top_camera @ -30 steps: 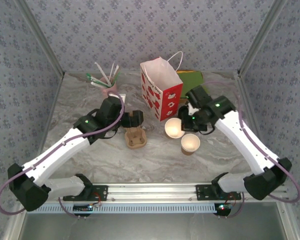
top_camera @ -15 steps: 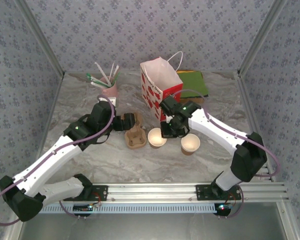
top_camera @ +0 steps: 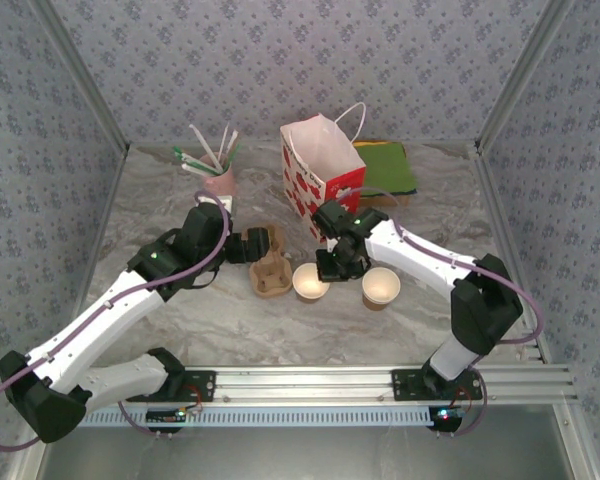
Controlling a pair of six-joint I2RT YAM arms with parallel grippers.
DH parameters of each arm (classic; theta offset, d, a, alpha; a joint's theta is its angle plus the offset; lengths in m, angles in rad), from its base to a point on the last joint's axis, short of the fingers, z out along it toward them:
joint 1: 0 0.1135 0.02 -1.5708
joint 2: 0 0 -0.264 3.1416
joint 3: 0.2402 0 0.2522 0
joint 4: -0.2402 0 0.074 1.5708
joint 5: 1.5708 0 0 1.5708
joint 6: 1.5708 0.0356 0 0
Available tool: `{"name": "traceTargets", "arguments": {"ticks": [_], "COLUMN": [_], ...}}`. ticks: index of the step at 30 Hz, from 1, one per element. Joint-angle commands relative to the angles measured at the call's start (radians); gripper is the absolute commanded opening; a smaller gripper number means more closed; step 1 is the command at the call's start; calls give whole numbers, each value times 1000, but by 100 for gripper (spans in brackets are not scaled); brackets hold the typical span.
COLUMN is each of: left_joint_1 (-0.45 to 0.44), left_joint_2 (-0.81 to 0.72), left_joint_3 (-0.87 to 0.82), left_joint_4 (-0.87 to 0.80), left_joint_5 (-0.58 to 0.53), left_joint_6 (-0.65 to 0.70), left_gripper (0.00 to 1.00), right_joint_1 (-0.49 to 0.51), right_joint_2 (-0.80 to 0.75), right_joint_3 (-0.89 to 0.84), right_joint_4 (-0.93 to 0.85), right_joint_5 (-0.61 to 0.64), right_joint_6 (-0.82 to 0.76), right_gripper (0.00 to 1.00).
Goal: Pack the takeout coffee
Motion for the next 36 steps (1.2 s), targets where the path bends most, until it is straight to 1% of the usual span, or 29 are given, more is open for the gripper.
{"name": "traceTargets", "arguments": {"ticks": [1,8,11,12,14,16,18,24,26,30,36], "left_joint_1": [8,9,8,8,9,7,6,8,6,6,-19], "left_joint_2": [7,12,14,15,16,16,18,34,42,67,121], "left_joint_3": [26,22,19,20,21,27,32,52,58,88,129], "left_joint_4": [-17,-12,-7,-7,-6,-7,-9,-7,3,19,61], "left_joint_5": [2,8,12,12,16,17,16,32,53,107,179], "left_joint_6": [-7,-7,-10,-10,-11,-5,3,22,26,33,55], "left_gripper": [100,100,100,100,100,100,100,100,100,100,100], "right_joint_1": [8,10,9,10,9,9,8,-13,-31,-98,-258], "right_joint_2": [14,19,24,26,30,25,14,-18,-40,-89,-115], "right_joint_3": [-17,-19,-17,-16,-8,6,19,82,98,130,146], "right_joint_4": [-19,-42,-42,-43,-52,-59,-63,-109,-124,-135,-136], "right_joint_5": [5,13,7,6,13,16,25,42,40,57,88], "right_joint_6": [11,9,6,7,3,-4,-7,-20,-19,-25,-52], "right_gripper": [0,0,3,4,11,15,24,27,28,28,28]}}
